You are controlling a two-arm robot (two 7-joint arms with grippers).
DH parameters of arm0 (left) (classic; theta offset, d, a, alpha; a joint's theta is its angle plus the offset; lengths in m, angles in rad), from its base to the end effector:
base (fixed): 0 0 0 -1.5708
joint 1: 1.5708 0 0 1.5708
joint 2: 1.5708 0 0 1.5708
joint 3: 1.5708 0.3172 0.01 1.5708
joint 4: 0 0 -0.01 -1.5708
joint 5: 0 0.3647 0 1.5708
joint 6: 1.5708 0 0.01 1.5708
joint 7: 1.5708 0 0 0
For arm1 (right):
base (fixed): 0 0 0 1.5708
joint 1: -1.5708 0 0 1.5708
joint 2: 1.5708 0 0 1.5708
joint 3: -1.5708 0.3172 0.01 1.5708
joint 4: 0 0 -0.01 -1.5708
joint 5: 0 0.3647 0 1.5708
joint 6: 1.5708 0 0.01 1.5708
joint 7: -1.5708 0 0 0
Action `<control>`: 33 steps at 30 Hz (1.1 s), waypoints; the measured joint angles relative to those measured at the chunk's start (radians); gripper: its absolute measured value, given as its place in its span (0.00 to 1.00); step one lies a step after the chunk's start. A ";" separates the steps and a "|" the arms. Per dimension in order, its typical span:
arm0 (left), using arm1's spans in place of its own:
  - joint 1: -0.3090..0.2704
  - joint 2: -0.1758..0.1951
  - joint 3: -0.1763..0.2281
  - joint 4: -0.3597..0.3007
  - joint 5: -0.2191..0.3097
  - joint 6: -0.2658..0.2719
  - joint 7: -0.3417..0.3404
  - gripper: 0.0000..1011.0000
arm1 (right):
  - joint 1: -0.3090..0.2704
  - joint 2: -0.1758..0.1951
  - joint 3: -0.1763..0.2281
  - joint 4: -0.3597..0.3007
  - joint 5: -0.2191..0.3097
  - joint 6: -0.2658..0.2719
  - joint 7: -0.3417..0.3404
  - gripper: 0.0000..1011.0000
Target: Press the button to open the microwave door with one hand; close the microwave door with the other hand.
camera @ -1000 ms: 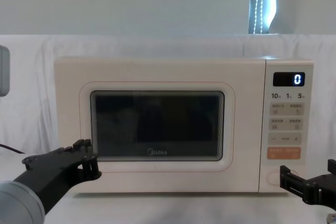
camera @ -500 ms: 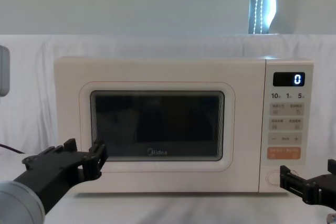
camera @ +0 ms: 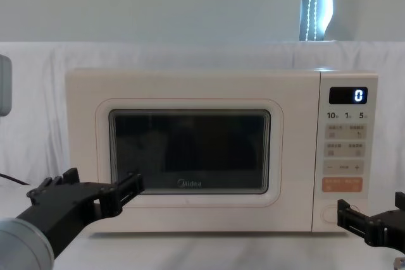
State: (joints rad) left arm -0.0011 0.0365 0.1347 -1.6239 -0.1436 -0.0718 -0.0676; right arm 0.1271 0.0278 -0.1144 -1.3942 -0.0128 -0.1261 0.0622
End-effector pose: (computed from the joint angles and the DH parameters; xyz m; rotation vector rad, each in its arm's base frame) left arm 0.3815 -0.0403 -0.3079 -0.1749 -0.0044 1.3647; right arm 0.4215 0.0322 -0.3420 0.0162 -0.0974 -1.3949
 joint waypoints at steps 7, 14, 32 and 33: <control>0.000 0.000 0.000 0.000 0.000 0.000 0.000 0.99 | 0.000 0.000 0.000 0.000 0.000 0.000 0.000 0.99; 0.000 0.000 0.000 0.000 0.000 0.000 0.000 0.99 | 0.000 0.000 0.000 0.000 0.000 0.000 0.000 0.99; 0.000 0.000 0.000 0.000 0.000 0.000 0.000 0.99 | 0.000 0.000 0.000 0.000 0.000 0.000 0.000 0.99; 0.000 0.000 0.000 0.000 0.000 0.000 0.000 0.99 | 0.000 0.000 0.000 0.000 0.000 0.000 0.000 0.99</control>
State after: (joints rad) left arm -0.0011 0.0366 0.1347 -1.6239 -0.1436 -0.0718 -0.0676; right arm 0.1271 0.0278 -0.1144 -1.3941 -0.0128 -0.1261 0.0622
